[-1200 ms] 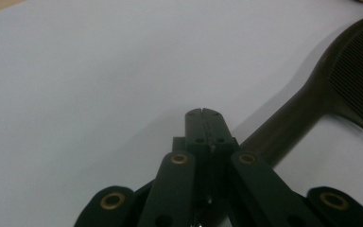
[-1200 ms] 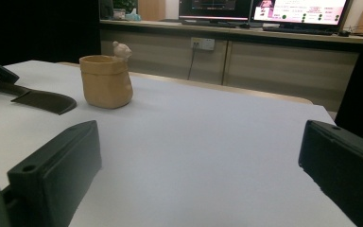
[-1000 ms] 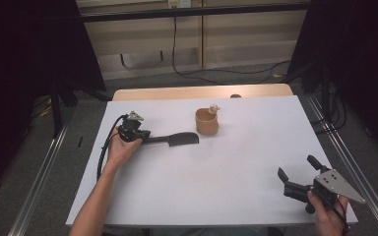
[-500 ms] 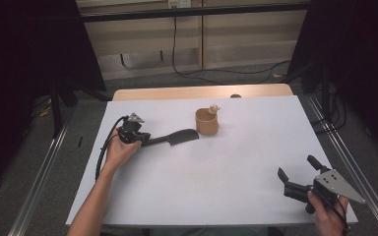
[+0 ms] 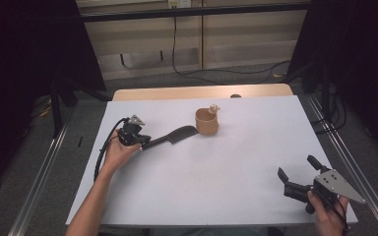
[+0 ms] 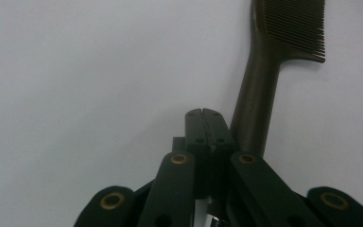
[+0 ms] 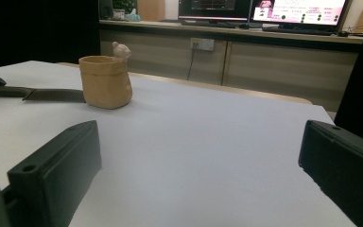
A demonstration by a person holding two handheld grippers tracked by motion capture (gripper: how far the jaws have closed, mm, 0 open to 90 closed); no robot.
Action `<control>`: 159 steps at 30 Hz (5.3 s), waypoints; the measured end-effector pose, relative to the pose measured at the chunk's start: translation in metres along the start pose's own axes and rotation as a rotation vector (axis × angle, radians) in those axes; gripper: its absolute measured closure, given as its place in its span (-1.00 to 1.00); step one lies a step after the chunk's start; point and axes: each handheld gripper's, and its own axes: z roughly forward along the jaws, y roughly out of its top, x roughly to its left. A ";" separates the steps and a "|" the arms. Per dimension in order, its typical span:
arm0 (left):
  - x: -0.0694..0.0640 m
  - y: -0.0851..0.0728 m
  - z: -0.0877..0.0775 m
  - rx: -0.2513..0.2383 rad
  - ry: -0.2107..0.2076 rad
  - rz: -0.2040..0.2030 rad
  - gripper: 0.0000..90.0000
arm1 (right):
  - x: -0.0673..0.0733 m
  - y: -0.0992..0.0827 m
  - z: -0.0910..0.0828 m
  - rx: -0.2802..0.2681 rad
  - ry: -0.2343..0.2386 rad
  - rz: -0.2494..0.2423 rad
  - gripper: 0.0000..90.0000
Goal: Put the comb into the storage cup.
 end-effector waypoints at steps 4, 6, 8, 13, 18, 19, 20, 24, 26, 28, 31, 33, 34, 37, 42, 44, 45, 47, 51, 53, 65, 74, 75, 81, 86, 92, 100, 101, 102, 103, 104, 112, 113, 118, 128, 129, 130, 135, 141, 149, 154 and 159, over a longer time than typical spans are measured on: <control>-0.001 -0.001 -0.002 0.004 -0.011 0.007 1.00 | 0.000 0.000 0.000 0.001 0.001 0.000 -1.00; -0.002 -0.001 -0.002 0.000 -0.009 0.004 1.00 | 0.000 0.000 0.000 0.001 0.001 0.001 -1.00; -0.002 -0.001 -0.003 0.002 -0.011 0.003 1.00 | 0.000 0.000 0.000 0.001 0.001 0.001 -1.00; -0.002 -0.003 -0.007 -0.005 -0.036 -0.005 1.00 | 0.000 0.000 0.000 0.001 0.001 0.000 -1.00; -0.003 -0.006 -0.008 0.005 -0.034 -0.004 1.00 | 0.000 0.000 -0.001 -0.001 0.003 0.001 -1.00; -0.003 -0.007 -0.008 0.000 -0.041 -0.009 1.00 | 0.000 0.000 -0.001 0.000 0.000 0.001 -1.00; -0.002 -0.007 -0.009 0.000 -0.049 -0.011 1.00 | 0.000 0.000 -0.001 0.000 0.001 0.001 -1.00; -0.003 -0.008 -0.009 -0.001 -0.054 -0.018 1.00 | 0.000 0.000 -0.001 -0.002 0.004 0.000 -1.00; -0.004 -0.009 -0.009 0.005 -0.054 -0.010 1.00 | -0.001 0.000 -0.001 -0.001 0.000 0.000 -1.00; -0.005 -0.009 -0.009 0.005 -0.064 -0.009 1.00 | 0.000 0.000 -0.001 -0.003 0.003 -0.001 -1.00; -0.007 -0.008 -0.009 0.003 -0.062 -0.010 1.00 | 0.000 0.000 -0.001 -0.002 0.002 0.000 -1.00; -0.008 -0.009 -0.010 0.004 -0.068 -0.009 1.00 | 0.000 0.000 -0.001 -0.002 0.001 0.000 -1.00; -0.008 -0.009 -0.009 0.005 -0.068 -0.010 1.00 | 0.000 0.000 -0.001 -0.002 0.001 0.000 -1.00; -0.009 -0.009 -0.010 0.001 -0.073 -0.014 1.00 | 0.000 0.000 -0.001 -0.002 0.001 -0.003 -1.00; -0.006 -0.010 -0.014 -0.031 -0.069 -0.031 0.98 | 0.000 0.000 -0.001 -0.002 0.000 -0.002 -1.00; -0.005 -0.010 -0.016 -0.048 -0.064 -0.038 0.94 | 0.000 0.000 -0.002 -0.003 -0.001 -0.002 -1.00; -0.004 -0.010 -0.017 -0.056 -0.064 -0.037 0.93 | 0.000 0.000 -0.002 -0.004 0.000 -0.004 -1.00; -0.003 -0.010 -0.019 -0.082 -0.057 -0.046 0.89 | 0.000 0.000 -0.002 -0.003 -0.001 -0.002 -1.00; -0.002 -0.009 -0.028 -0.128 -0.054 -0.050 0.77 | -0.001 0.000 -0.002 -0.003 -0.001 -0.002 -1.00; -0.002 -0.009 -0.030 -0.136 -0.058 -0.048 0.70 | 0.000 0.000 -0.001 -0.003 0.002 0.000 -1.00; -0.011 -0.004 -0.036 -0.166 -0.050 -0.032 -0.31 | 0.000 0.001 -0.003 -0.008 0.002 -0.002 -1.00; -0.018 0.001 -0.034 -0.156 -0.060 -0.058 -0.81 | -0.001 0.001 -0.003 -0.010 -0.001 -0.002 -1.00; -0.019 0.004 -0.035 -0.129 -0.052 -0.069 -0.82 | -0.001 0.001 -0.003 -0.010 -0.001 -0.002 -1.00; -0.018 0.009 -0.035 -0.115 -0.069 -0.110 -0.82 | -0.001 0.001 -0.003 -0.010 0.000 -0.004 -1.00; -0.018 0.013 -0.034 -0.091 -0.078 -0.085 -0.84 | -0.001 0.001 -0.003 -0.011 0.000 -0.002 -1.00; -0.022 0.019 -0.030 -0.055 -0.081 -0.070 -0.85 | 0.000 0.001 -0.002 -0.008 0.004 -0.002 -1.00; -0.022 0.033 -0.022 -0.011 -0.105 -0.058 -0.86 | -0.001 0.001 -0.002 -0.007 0.001 -0.002 -1.00; -0.022 0.033 -0.022 -0.011 -0.105 -0.058 -0.86 | -0.001 0.001 -0.002 -0.006 0.001 -0.001 -1.00; -0.021 0.034 -0.020 -0.003 -0.117 -0.060 -0.86 | -0.001 0.001 -0.002 -0.006 0.001 -0.001 -1.00; -0.021 0.036 -0.016 0.015 -0.117 -0.060 -0.86 | -0.001 0.001 -0.003 -0.008 0.002 -0.003 -1.00; -0.021 0.036 -0.016 0.015 -0.117 -0.060 -0.86 | -0.001 0.001 -0.003 -0.008 0.002 -0.003 -1.00; -0.020 0.041 -0.006 0.037 -0.140 -0.057 -0.85 | -0.001 0.001 -0.002 -0.006 0.002 -0.004 -1.00; -0.020 0.042 -0.004 0.046 -0.140 -0.054 -0.85 | -0.001 0.001 -0.003 -0.009 0.004 -0.004 -1.00; -0.018 0.047 0.005 0.094 -0.141 -0.032 -0.85 | -0.001 0.001 -0.003 -0.008 -0.001 -0.001 -1.00; -0.018 0.054 0.014 0.151 -0.131 -0.001 -0.63 | -0.001 0.001 -0.002 -0.006 0.004 -0.004 -1.00; -0.019 0.054 0.015 0.151 -0.130 -0.005 -0.57 | -0.001 0.001 -0.002 -0.006 0.005 -0.004 -1.00; -0.020 0.054 0.016 0.157 -0.127 0.004 -0.57 | -0.001 0.001 -0.002 -0.006 0.005 -0.004 -1.00; -0.019 0.054 0.020 0.185 -0.124 0.001 -0.35 | -0.001 0.001 -0.003 -0.006 0.004 -0.005 -1.00; -0.021 0.057 0.022 0.206 -0.117 0.025 -0.21 | -0.001 0.001 -0.002 -0.006 0.002 -0.004 -1.00; -0.022 0.057 0.027 0.254 -0.124 0.054 0.18 | -0.001 0.001 -0.003 -0.006 0.004 -0.004 -1.00; -0.021 0.057 0.028 0.255 -0.113 0.056 0.31 | -0.001 0.001 -0.003 -0.007 0.005 -0.007 -1.00; -0.022 0.058 0.029 0.262 -0.102 0.062 0.38 | -0.001 0.001 -0.003 -0.010 0.004 -0.006 -1.00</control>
